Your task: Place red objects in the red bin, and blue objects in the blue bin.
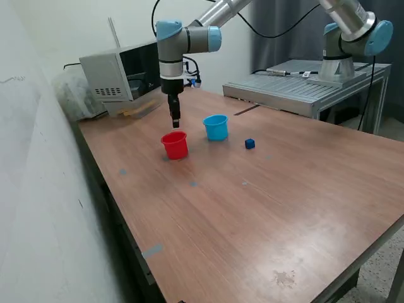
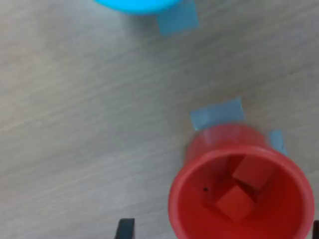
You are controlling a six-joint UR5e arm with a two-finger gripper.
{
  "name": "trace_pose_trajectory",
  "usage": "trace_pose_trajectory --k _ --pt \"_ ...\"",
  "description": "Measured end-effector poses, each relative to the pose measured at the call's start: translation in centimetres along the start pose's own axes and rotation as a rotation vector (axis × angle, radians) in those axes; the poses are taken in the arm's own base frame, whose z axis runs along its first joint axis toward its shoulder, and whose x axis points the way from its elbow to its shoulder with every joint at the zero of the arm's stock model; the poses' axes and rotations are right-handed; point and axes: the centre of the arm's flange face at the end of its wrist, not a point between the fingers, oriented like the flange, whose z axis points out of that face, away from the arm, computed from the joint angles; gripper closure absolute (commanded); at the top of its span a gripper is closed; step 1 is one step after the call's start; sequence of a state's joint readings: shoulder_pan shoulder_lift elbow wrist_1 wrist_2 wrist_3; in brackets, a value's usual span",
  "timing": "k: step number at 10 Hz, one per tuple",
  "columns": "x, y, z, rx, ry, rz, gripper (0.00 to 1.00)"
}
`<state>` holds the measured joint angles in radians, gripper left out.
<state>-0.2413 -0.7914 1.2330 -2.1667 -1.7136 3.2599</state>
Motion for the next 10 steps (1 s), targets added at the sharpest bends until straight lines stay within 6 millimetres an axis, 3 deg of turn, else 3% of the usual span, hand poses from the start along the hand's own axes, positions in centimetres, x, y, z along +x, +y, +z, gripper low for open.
trace_pose_trajectory --k 3,6,8,10 --pt "-0.3 -3.7 -2.3 0.023 -0.014 -0.011 0.00" --pt "0.0 -8.3 -2.3 0.073 -0.020 -0.027 0.00" --pt "2.0 -11.5 -1.7 0.087 -0.018 -0.060 0.00" --pt "5.5 -14.1 -1.6 0.086 0.002 -0.114 0.00"
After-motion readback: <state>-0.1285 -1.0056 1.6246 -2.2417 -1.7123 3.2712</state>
